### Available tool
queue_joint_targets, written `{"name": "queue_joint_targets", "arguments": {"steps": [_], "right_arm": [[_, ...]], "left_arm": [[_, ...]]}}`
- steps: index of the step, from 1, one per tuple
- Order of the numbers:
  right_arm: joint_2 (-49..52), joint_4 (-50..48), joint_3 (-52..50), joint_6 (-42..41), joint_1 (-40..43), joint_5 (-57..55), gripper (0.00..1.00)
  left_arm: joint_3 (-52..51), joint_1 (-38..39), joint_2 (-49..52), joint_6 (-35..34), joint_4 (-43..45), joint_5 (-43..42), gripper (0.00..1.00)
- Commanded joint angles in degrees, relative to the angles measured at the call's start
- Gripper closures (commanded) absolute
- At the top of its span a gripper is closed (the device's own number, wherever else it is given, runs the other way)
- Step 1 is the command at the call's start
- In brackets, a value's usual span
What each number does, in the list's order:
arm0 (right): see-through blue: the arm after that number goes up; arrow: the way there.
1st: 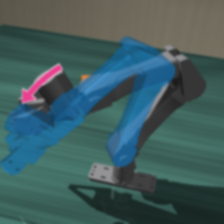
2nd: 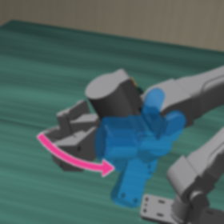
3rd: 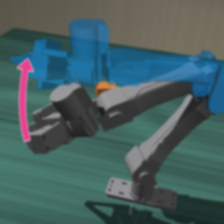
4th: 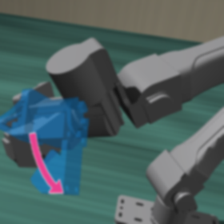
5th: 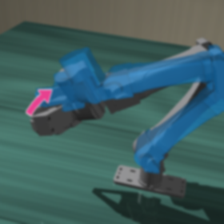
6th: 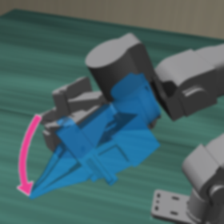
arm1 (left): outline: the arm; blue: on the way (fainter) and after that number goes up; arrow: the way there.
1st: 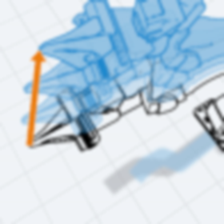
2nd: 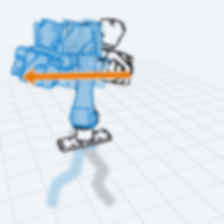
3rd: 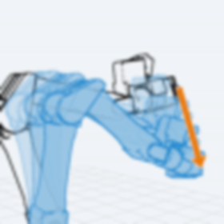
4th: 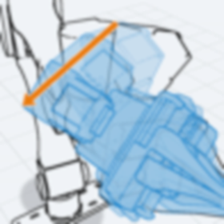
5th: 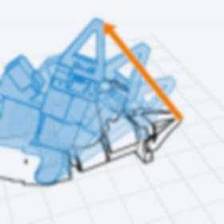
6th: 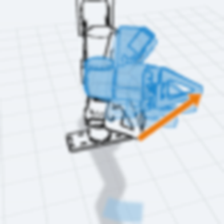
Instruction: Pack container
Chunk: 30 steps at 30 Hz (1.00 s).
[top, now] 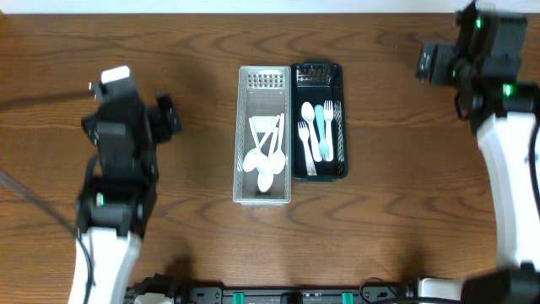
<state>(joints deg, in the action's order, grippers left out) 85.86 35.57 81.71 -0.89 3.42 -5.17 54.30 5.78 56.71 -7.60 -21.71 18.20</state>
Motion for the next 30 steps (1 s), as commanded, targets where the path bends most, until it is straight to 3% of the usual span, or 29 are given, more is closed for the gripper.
{"name": "queue_joint_targets", "arguments": {"steps": [1, 5, 12, 20, 30], "right_arm": [[-7.8, -0.9, -9.6, -0.8, -0.2, -1.1, 0.01], [-19.3, -1.7, -21.7, -2.5, -1.3, -2.6, 0.01], [-40.0, 3.1, -36.9, -4.0, -4.3, -9.2, 0.01], [-53.8, 14.3, -42.4, -5.9, -4.9, -9.6, 0.01], [-54.7, 20.9, -42.4, -5.9, -4.9, -9.6, 0.01]], "left_arm": [[-10.6, 0.5, -10.2, 0.5, 2.8, 0.3, 0.02], [-21.2, 1.8, -24.4, 3.2, 2.7, -0.5, 0.02], [-28.0, 1.8, -41.0, 6.1, -5.4, -15.0, 0.02], [-27.9, 2.4, -43.4, 6.1, -6.6, -19.1, 0.02], [-27.9, 2.4, -43.4, 6.1, -7.9, -19.1, 0.02]]}}
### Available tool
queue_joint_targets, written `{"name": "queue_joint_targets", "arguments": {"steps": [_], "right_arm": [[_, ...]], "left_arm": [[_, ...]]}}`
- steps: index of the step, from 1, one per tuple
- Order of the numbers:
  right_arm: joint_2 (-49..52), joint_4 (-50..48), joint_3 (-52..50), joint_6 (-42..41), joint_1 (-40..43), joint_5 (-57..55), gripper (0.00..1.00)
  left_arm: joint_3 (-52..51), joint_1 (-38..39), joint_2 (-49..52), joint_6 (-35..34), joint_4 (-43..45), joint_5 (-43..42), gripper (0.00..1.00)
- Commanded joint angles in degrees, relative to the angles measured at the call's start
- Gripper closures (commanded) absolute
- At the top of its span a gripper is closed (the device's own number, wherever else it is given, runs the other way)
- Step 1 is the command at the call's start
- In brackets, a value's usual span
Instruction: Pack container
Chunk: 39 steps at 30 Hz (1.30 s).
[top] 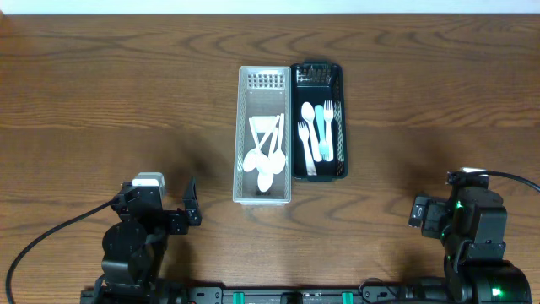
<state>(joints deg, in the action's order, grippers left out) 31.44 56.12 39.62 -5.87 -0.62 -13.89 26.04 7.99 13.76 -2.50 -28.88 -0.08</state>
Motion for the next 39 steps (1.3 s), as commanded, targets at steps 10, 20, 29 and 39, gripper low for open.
{"name": "queue_joint_targets", "arguments": {"steps": [10, 20, 29, 39], "right_arm": [[-0.3, 0.3, -0.3, -0.9, -0.9, -0.9, 0.01], [-0.9, 0.3, -0.3, -0.9, -0.9, -0.9, 0.01], [-16.9, -1.6, -2.3, -0.3, -2.1, 7.1, 0.01], [-31.1, -26.9, -23.7, 1.8, -2.2, 14.3, 0.01]], "left_arm": [[0.3, 0.2, -0.4, 1.0, -8.8, -0.8, 0.02], [0.3, 0.2, -0.4, 1.0, -19.2, -0.8, 0.02], [0.3, 0.2, -0.4, 1.0, -21.7, -0.8, 0.02], [0.3, 0.2, -0.4, 1.0, -21.7, -0.8, 0.02]]}}
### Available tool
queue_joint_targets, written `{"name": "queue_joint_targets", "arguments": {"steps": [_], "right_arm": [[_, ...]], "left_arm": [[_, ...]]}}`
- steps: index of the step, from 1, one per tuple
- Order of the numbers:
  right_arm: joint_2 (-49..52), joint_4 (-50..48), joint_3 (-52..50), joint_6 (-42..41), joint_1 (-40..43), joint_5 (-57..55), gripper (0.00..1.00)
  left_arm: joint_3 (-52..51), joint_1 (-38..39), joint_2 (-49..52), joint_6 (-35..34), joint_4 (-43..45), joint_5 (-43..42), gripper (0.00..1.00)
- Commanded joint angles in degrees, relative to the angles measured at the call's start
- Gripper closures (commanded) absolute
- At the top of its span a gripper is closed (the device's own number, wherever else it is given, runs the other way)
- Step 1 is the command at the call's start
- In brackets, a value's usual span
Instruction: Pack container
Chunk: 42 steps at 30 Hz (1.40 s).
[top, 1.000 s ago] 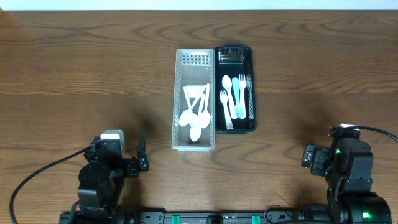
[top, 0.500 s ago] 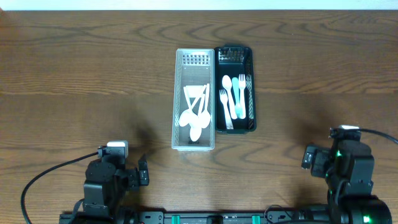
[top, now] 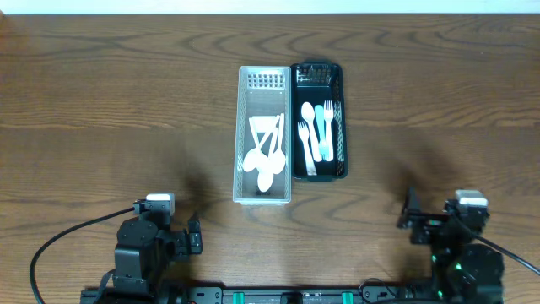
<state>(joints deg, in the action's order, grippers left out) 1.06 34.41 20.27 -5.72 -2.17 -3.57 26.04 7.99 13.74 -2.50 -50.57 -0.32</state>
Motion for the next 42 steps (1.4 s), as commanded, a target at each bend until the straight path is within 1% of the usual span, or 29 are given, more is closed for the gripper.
{"name": "queue_joint_targets", "arguments": {"steps": [1, 4, 6, 8, 10, 42], "right_arm": [[-0.8, -9.1, -6.2, 2.5, -0.9, 4.5, 0.01], [-0.8, -22.5, -11.8, 6.3, -1.3, 4.6, 0.01], [-0.8, -27.9, -14.9, 8.3, -1.3, 4.5, 0.01], [-0.8, -30.0, -17.7, 9.2, -1.3, 4.5, 0.01], [-0.8, -30.1, -20.1, 9.2, -1.3, 4.5, 0.01], [-0.7, -30.3, -20.0, 9.0, -1.2, 4.5, 0.01]], "left_arm": [[0.3, 0.2, -0.4, 1.0, 0.0, -0.6, 0.02], [0.3, 0.2, -0.4, 1.0, 0.0, -0.6, 0.02], [0.3, 0.2, -0.4, 1.0, 0.0, -0.6, 0.02], [0.3, 0.2, -0.4, 1.0, 0.0, -0.6, 0.02], [0.3, 0.2, -0.4, 1.0, 0.0, -0.6, 0.02], [0.3, 0.2, -0.4, 1.0, 0.0, -0.6, 0.02]]}}
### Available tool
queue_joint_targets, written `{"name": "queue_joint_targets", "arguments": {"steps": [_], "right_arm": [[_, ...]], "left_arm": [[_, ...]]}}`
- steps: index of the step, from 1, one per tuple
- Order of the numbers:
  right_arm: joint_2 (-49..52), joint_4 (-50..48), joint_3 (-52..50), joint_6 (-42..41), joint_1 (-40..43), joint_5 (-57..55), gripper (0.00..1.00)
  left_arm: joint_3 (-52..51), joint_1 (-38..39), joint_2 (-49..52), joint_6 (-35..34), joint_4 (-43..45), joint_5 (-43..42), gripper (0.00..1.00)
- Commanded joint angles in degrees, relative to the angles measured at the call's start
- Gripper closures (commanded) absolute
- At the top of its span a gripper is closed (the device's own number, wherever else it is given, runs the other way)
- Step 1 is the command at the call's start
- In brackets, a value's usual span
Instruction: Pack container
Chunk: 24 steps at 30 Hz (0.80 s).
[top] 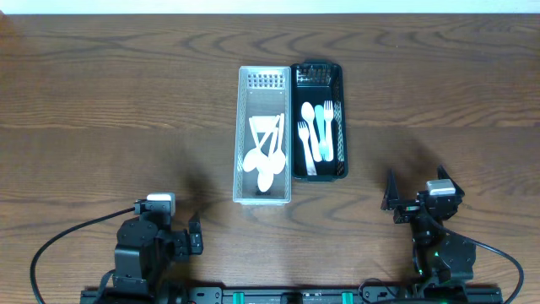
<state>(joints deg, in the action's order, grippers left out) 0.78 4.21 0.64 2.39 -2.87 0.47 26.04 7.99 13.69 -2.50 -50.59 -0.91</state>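
A clear white container (245, 169) lies mid-table with several white spoons (267, 156) in it. Touching its right side is a dark container (342, 127) holding white forks (327, 127) and a spoon. My left gripper (194, 236) is low at the front left edge, well away from both containers. At the front right is my right gripper (391, 196), also far from them. Neither holds anything, and the overhead view does not show how their jaws stand.
The wooden table (126, 101) stretches wide on both sides of the containers. Black cables (59, 245) run from both arm bases along the front edge. A black rail (287, 295) lies at the very front.
My right arm has turned and shifted slightly left and away from the front edge, its gripper now nearer the dark container. The left arm and both containers have not moved.
At first both arms reached out over the table, left at mid-left and right at the far right corner. Then both were drawn back to the front edge, then lower still. Now only the right has turned. The cutlery stayed as it was throughout.
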Motion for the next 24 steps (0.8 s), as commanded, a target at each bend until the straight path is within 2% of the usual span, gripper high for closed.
{"name": "queue_joint_targets", "arguments": {"steps": [1, 3, 5, 12, 16, 21, 24], "right_arm": [[-0.4, -0.1, -0.3, 0.9, -0.5, 0.4, 0.01], [-0.4, -0.1, -0.3, 0.9, -0.5, 0.4, 0.01], [-0.4, -0.1, -0.3, 0.9, -0.5, 0.4, 0.01], [-0.4, -0.1, -0.3, 0.9, -0.5, 0.4, 0.01], [-0.4, -0.1, -0.3, 0.9, -0.5, 0.4, 0.01], [-0.4, -0.1, -0.3, 0.9, -0.5, 0.4, 0.01], [-0.4, -0.1, -0.3, 0.9, -0.5, 0.4, 0.01]], "left_arm": [[0.3, 0.2, -0.4, 1.0, 0.0, 0.0, 0.02], [0.3, 0.1, -0.5, 1.0, 0.0, 0.0, 0.02], [0.3, -0.7, -1.7, 2.6, 0.1, 3.8, 0.02], [-1.8, -3.1, -12.4, 3.4, 3.7, 3.9, 0.02], [-7.1, -3.6, -13.3, 6.0, 15.8, 3.9, 0.02], [-16.9, -4.5, -13.6, 8.1, 37.1, 3.9, 0.02], [-22.3, -5.5, -13.6, 9.6, 47.0, 3.9, 0.02]]}}
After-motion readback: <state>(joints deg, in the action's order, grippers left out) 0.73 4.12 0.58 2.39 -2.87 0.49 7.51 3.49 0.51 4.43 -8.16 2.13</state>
